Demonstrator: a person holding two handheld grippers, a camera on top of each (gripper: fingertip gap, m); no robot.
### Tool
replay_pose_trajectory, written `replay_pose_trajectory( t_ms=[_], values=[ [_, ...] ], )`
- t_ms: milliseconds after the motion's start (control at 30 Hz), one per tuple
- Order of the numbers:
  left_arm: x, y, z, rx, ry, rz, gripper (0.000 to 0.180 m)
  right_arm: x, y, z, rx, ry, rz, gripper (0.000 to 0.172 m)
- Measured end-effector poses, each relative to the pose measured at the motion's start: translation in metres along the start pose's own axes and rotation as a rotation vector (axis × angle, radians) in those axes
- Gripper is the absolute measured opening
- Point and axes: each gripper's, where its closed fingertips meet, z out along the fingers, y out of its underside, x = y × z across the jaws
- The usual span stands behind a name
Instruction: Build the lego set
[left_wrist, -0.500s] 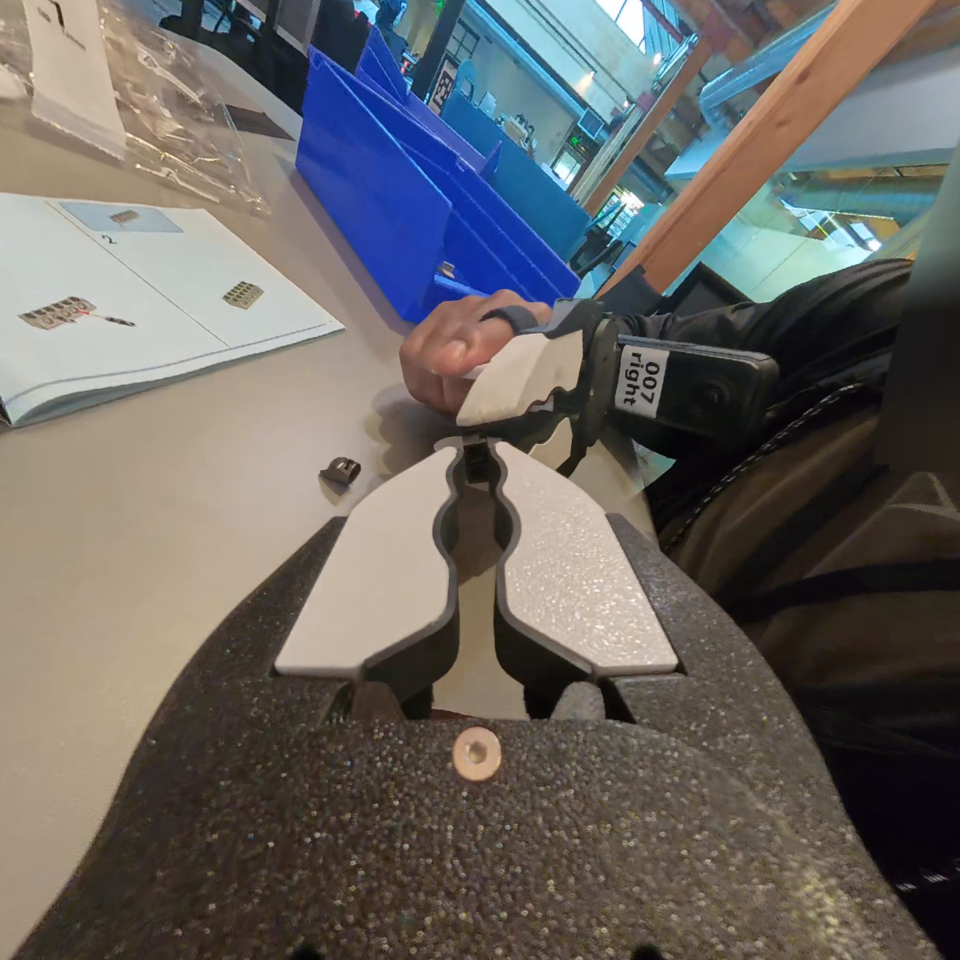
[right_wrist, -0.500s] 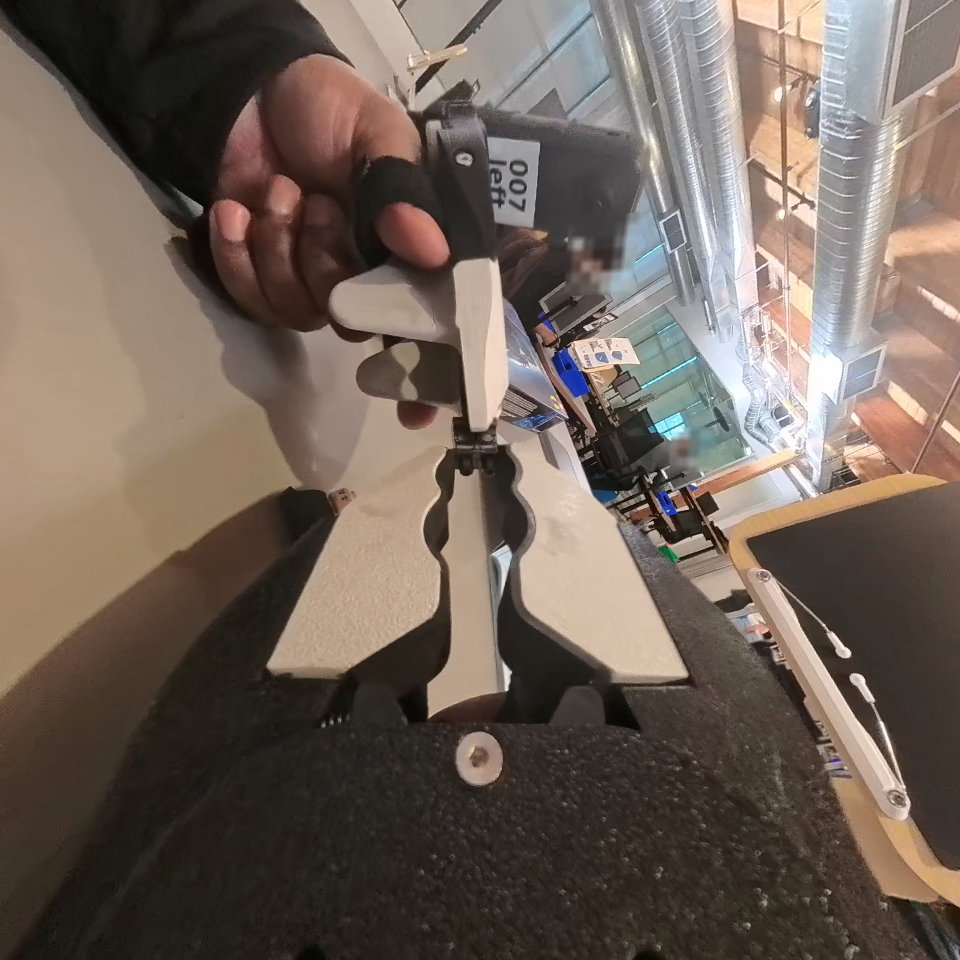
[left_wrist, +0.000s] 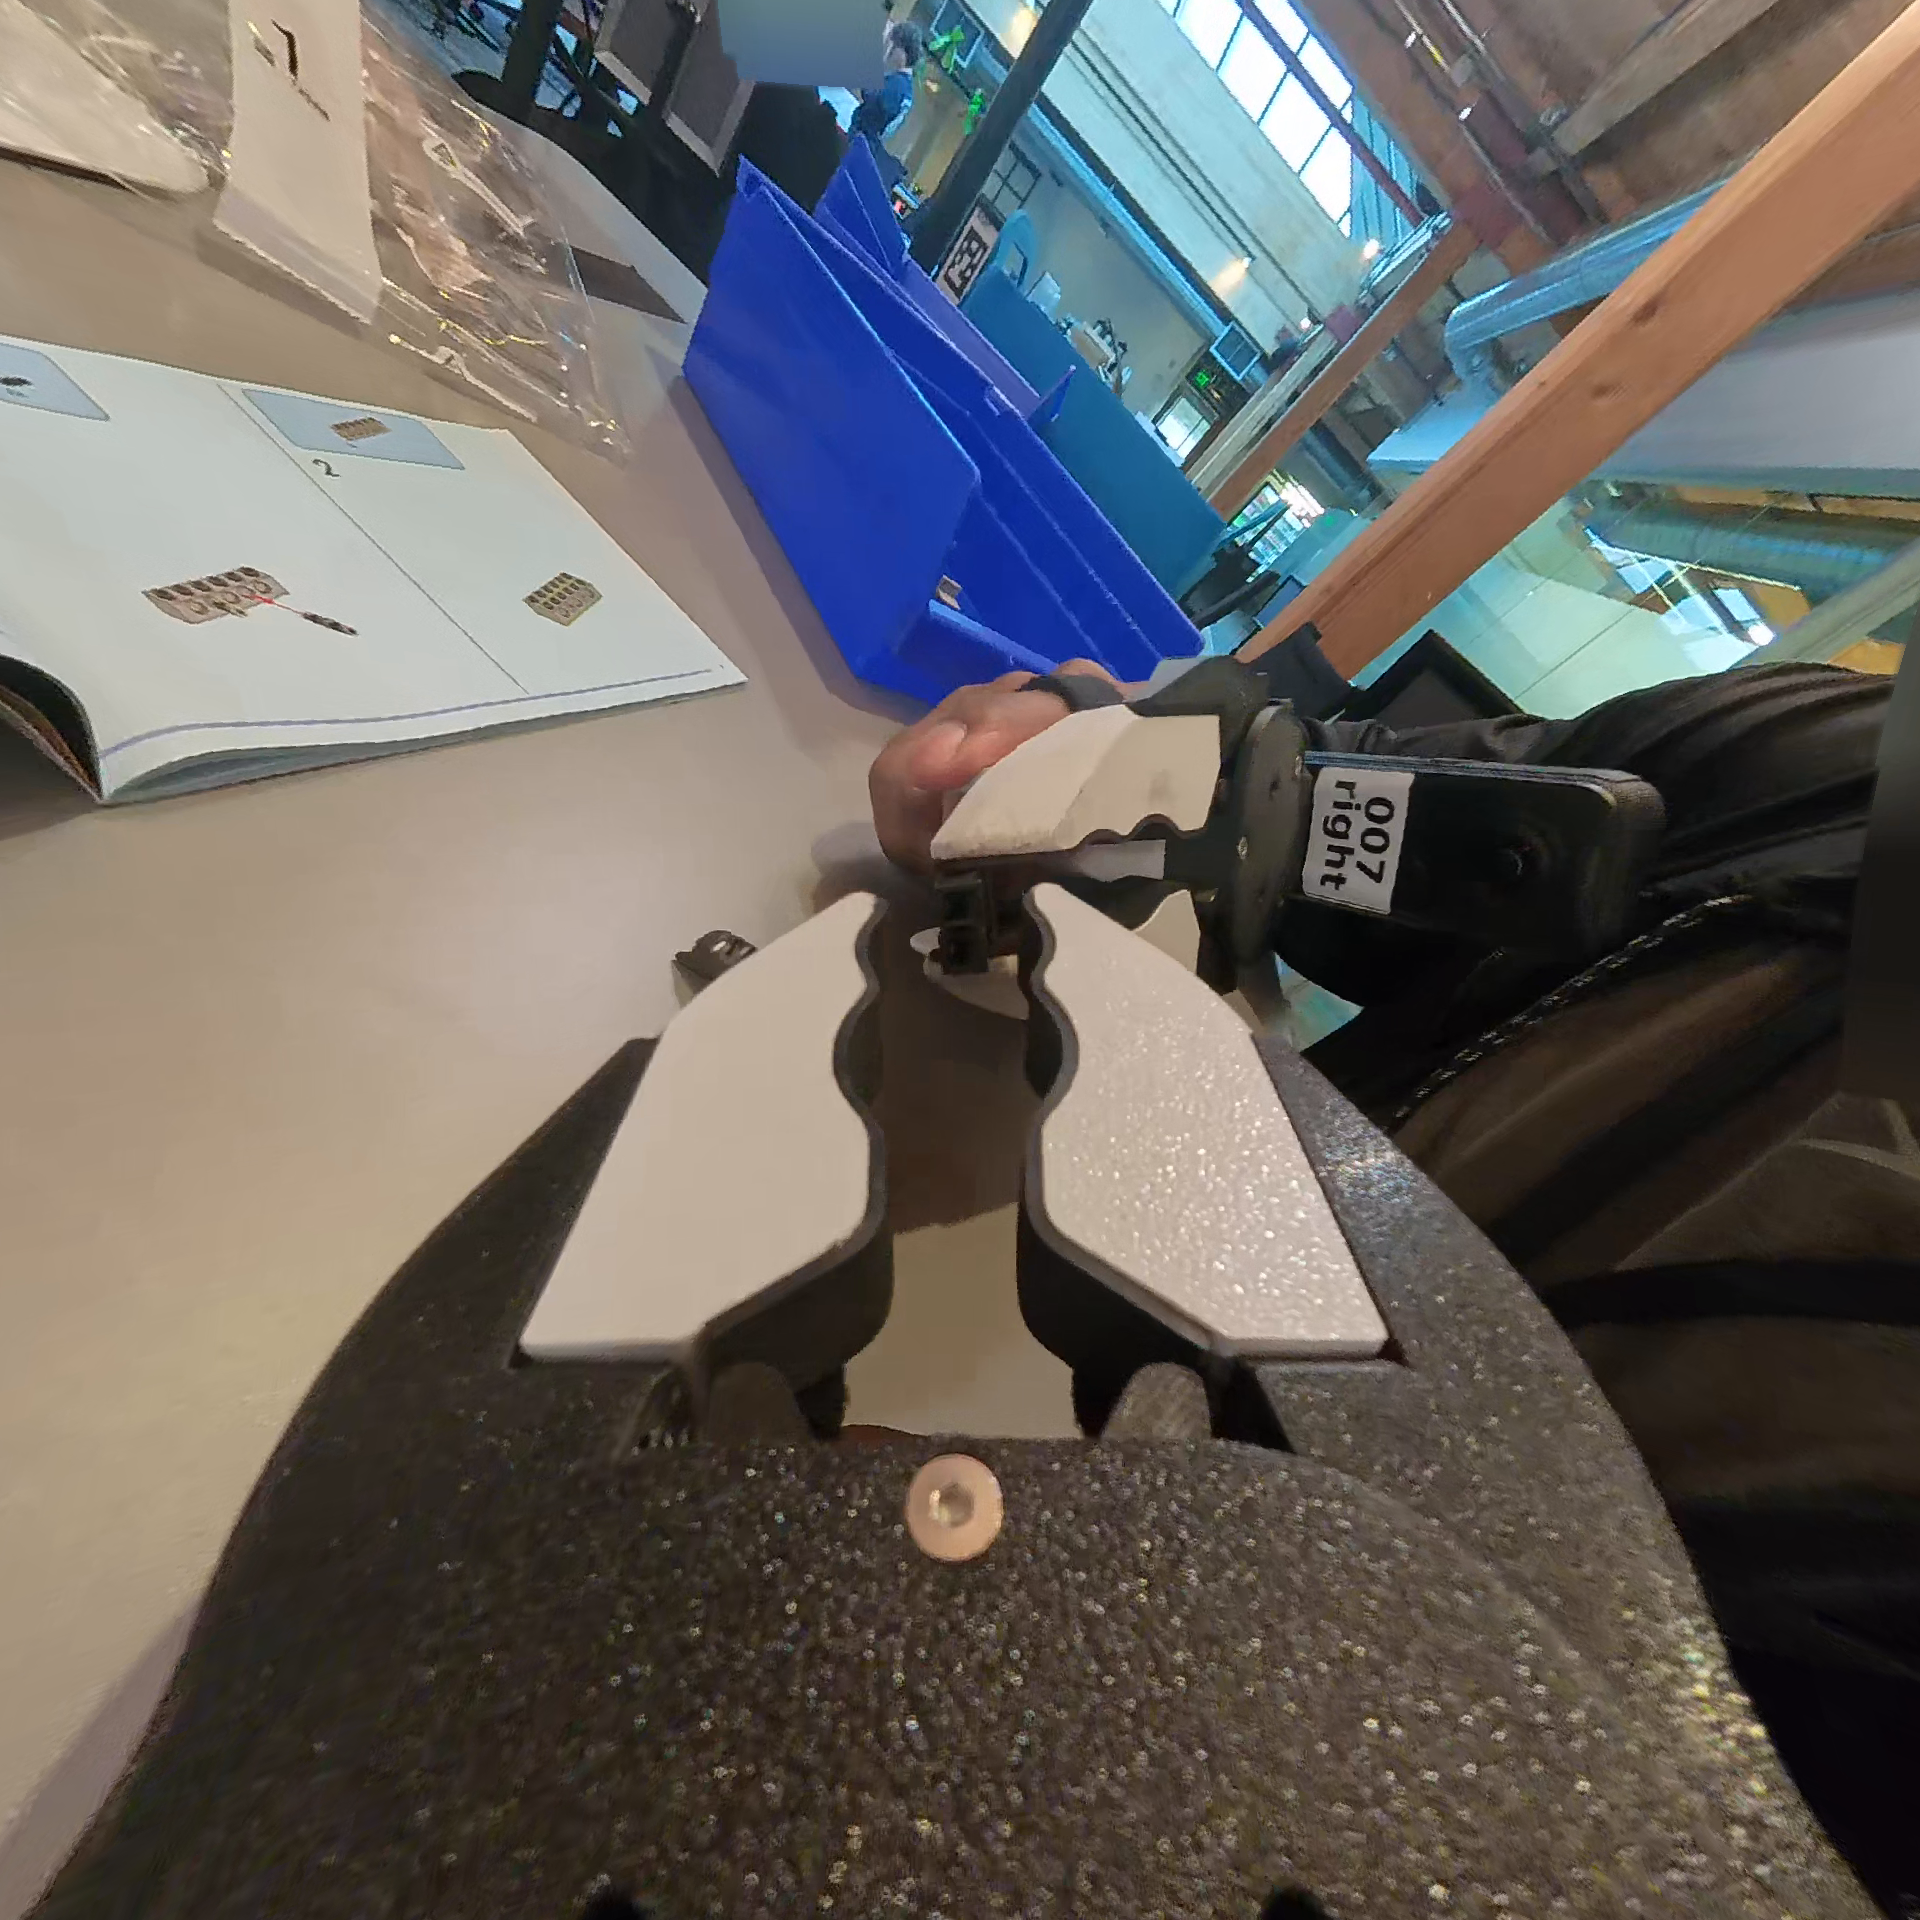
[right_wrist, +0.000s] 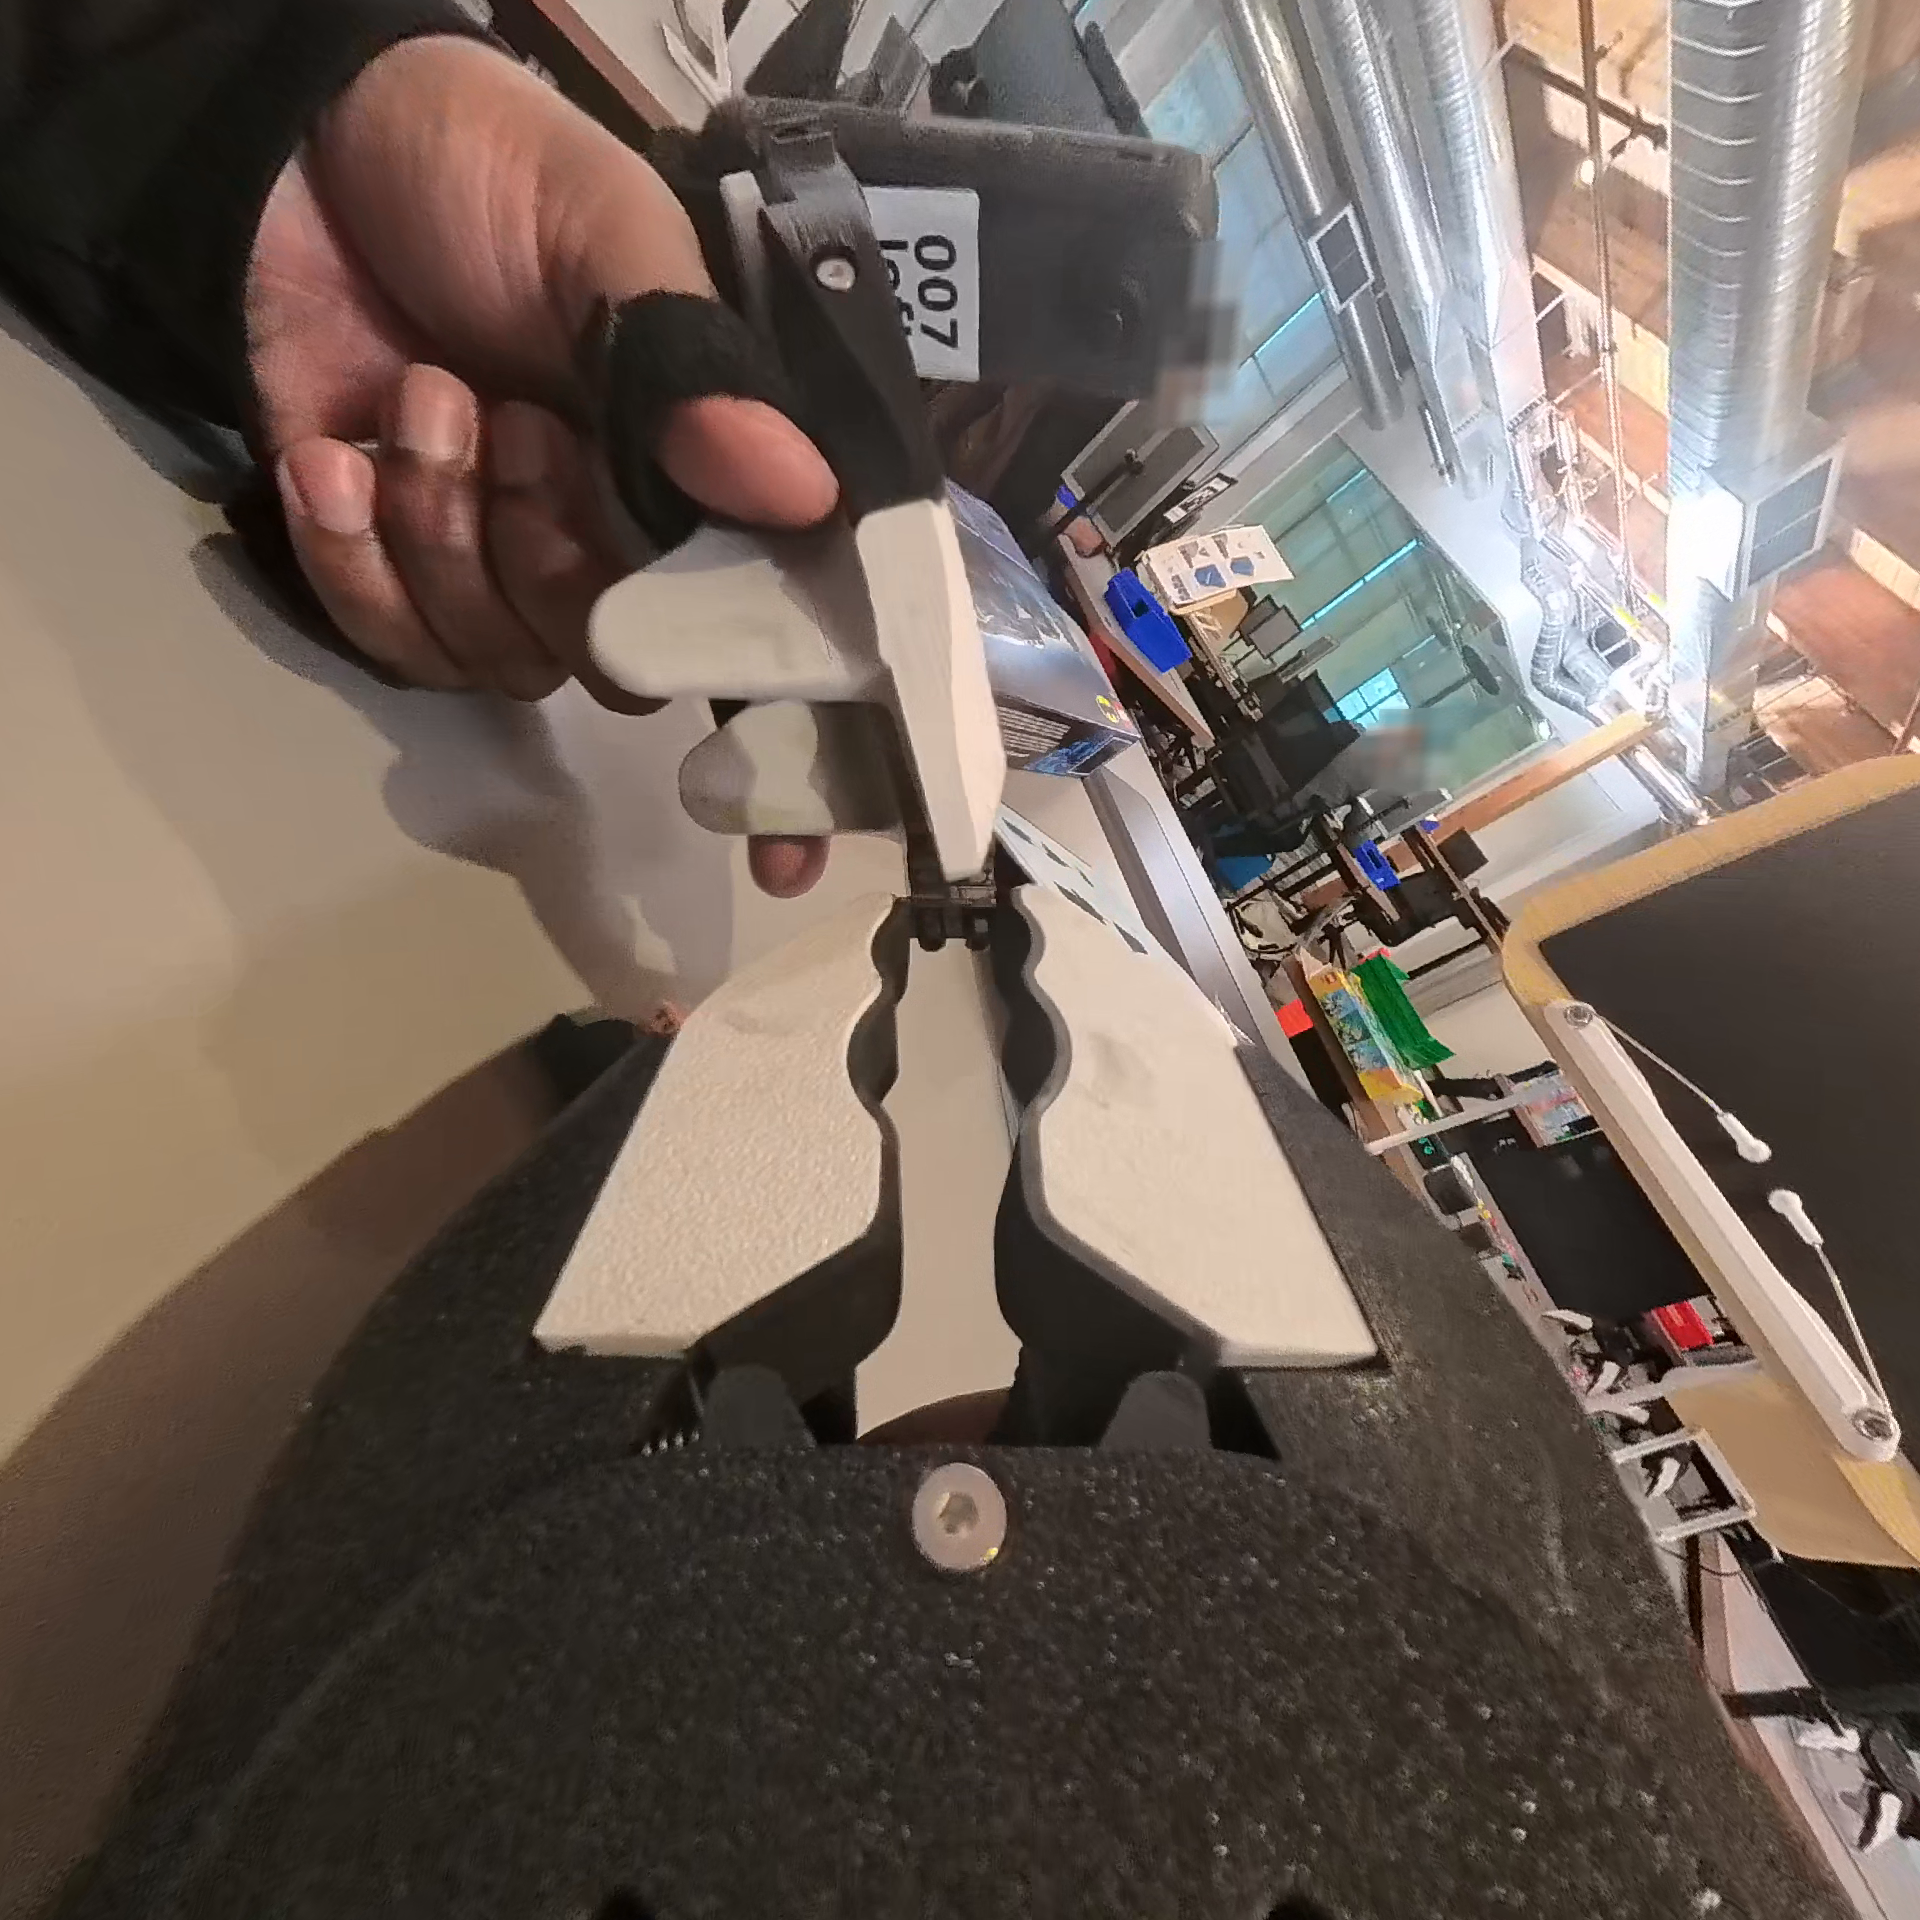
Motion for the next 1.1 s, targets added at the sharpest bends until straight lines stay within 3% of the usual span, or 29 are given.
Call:
replay_pose_trajectory(
  t_ms=[133,533,767,900,1100],
  values=[
    [0.002,0.001,0.000,-0.006,0.012,0.008,0.008,-0.002,0.000,0.000,0.006,-0.012,-0.006,0.015],
    [-0.005,-0.002,-0.006,0.000,-0.050,0.059,0.008,0.000,0.007,0.001,-0.022,-0.029,0.013,0.017],
    [-0.026,-0.016,-0.022,0.038,-0.226,0.163,0.008,-0.005,0.032,-0.001,-0.217,-0.119,0.213,0.027],
    [-0.029,-0.014,-0.023,0.010,-0.287,0.232,0.008,-0.017,0.027,-0.005,-0.279,-0.225,0.405,0.029],
    [-0.032,-0.017,-0.027,0.006,-0.340,0.283,0.008,-0.018,0.032,0.004,-0.312,-0.325,0.381,0.027]
  ],
)
